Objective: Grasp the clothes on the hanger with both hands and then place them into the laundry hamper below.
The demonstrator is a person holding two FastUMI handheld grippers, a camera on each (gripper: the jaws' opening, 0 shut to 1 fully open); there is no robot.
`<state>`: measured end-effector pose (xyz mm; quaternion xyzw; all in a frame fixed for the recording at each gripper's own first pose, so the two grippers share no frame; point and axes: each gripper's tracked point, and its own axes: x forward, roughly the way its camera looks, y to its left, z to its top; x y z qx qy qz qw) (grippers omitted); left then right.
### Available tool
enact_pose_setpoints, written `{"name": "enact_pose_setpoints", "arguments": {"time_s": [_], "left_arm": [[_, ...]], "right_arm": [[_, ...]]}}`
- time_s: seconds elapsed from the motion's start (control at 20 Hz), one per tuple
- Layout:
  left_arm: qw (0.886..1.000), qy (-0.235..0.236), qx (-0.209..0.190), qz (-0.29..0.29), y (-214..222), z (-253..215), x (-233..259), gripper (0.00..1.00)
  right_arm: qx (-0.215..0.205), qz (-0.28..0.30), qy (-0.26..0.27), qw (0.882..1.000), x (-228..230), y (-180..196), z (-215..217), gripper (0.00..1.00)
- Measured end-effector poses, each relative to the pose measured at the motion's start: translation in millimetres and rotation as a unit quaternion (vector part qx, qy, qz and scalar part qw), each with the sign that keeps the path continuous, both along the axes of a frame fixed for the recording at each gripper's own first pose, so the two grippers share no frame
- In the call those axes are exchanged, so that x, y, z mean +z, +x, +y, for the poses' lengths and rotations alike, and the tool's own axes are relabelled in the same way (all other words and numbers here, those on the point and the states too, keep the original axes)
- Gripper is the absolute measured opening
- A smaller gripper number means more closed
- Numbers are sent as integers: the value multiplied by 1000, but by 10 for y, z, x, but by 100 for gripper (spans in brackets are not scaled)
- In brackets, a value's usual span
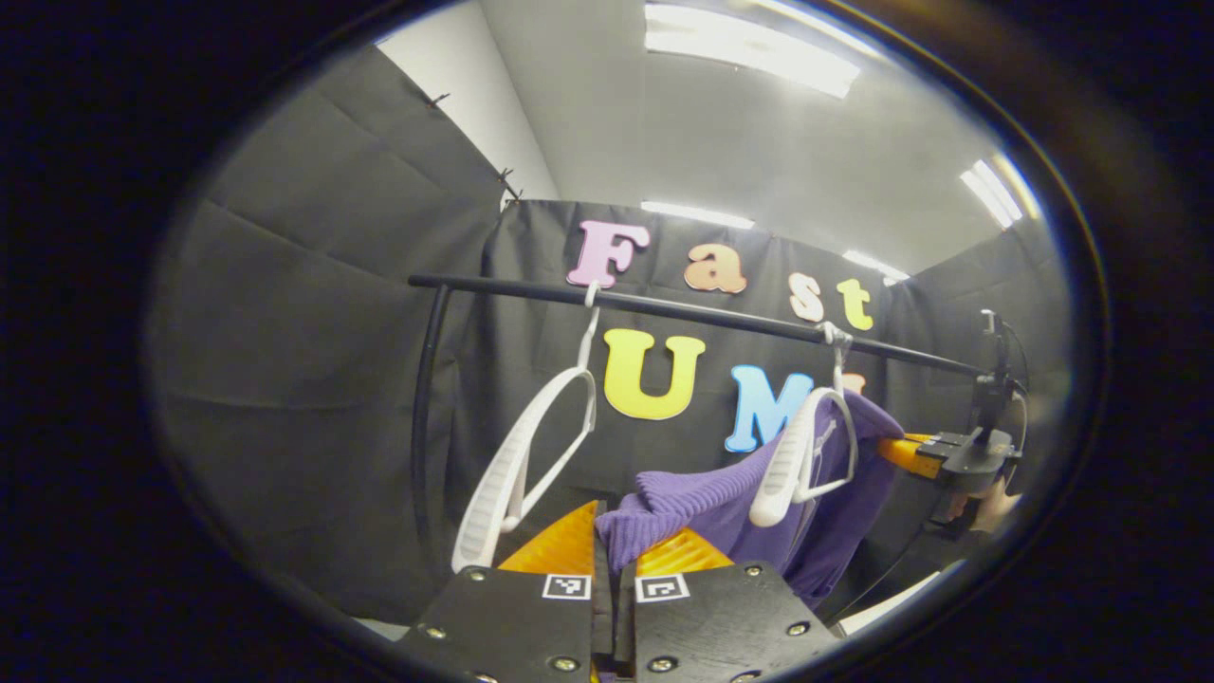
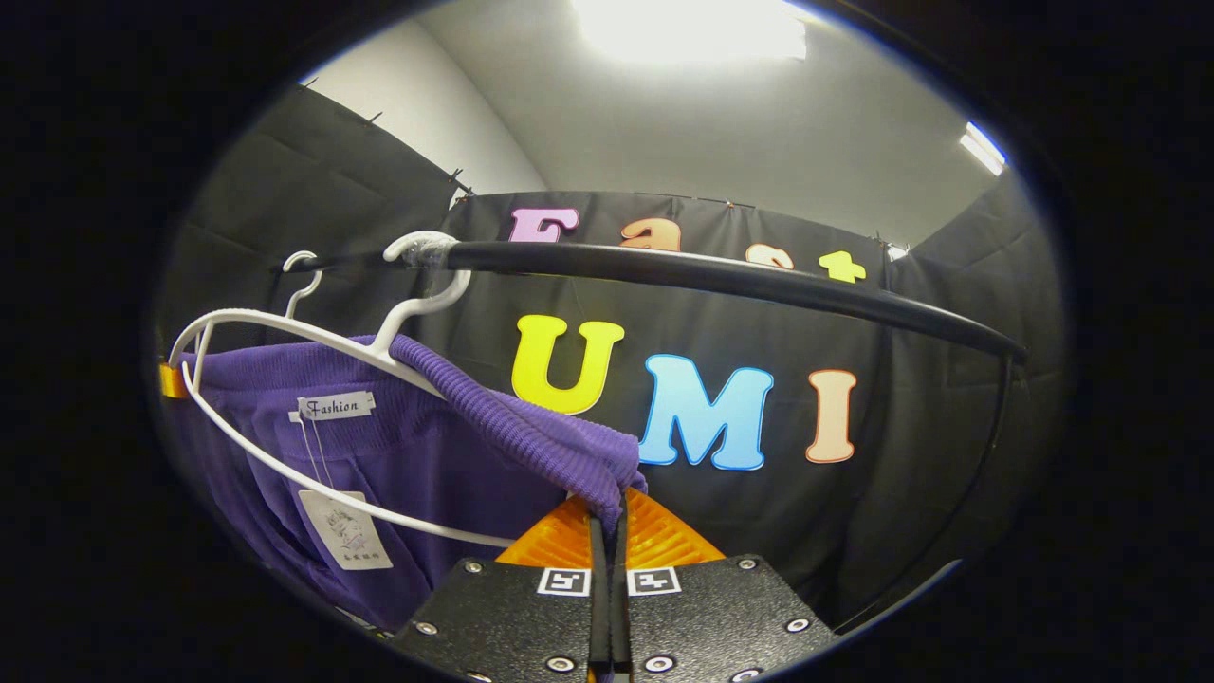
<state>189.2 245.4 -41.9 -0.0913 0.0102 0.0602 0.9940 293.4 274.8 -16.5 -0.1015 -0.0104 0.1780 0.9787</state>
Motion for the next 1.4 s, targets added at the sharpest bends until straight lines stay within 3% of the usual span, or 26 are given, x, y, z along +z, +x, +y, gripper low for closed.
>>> {"name": "enact_pose_setpoints", "arguments": {"time_s": [0.25, 0.3, 0.35, 0.4, 0.55, 0.6, 0.7, 0.8, 0.85, 1.05, 1.25, 1.3, 1.4], "left_arm": [[1000, -13, -23, 11, 239, -330, -176, 2], [999, -12, -28, 11, 251, -368, -183, 7], [999, -10, -29, 12, 269, -388, -199, 0], [1000, -10, -27, 12, 314, -392, -217, 2], [1000, -18, -19, 0, 357, -446, -215, 2], [1000, -18, -16, 2, 367, -463, -223, 7], [1000, -17, -12, 7, 410, -530, -261, 2], [1000, -12, -9, 6, 456, -618, -237, 6], [1000, -9, -8, 7, 472, -661, -225, 2], [1000, -3, -2, 10, 547, -901, -196, 2], [1000, -1, 9, 27, 650, -1105, -325, 2], [999, -6, 8, 31, 691, -1201, -350, 7], [999, -9, 5, 40, 747, -1356, -408, 2]], "right_arm": [[-28, 11, 2, 1000, -81, 116, -287, 0], [-31, 12, 2, 999, -94, 130, -341, 0], [-33, 12, 1, 999, -112, 146, -379, 0], [-34, 11, -1, 999, -122, 156, -410, 0], [-30, 9, -8, 999, -163, 200, -429, 0], [-28, 8, -5, 1000, -165, 212, -440, 0], [-27, 9, -3, 1000, -192, 243, -466, 0], [-28, 12, -2, 1000, -214, 302, -515, 0], [-30, 15, 2, 999, -230, 326, -558, 0], [-26, 23, 11, 999, -299, 413, -701, 0], [-11, 25, -12, 1000, -505, 414, -775, 0], [-6, 28, -10, 1000, -550, 397, -796, 0], [-1, 42, -6, 999, -704, 407, -837, 0]]}}
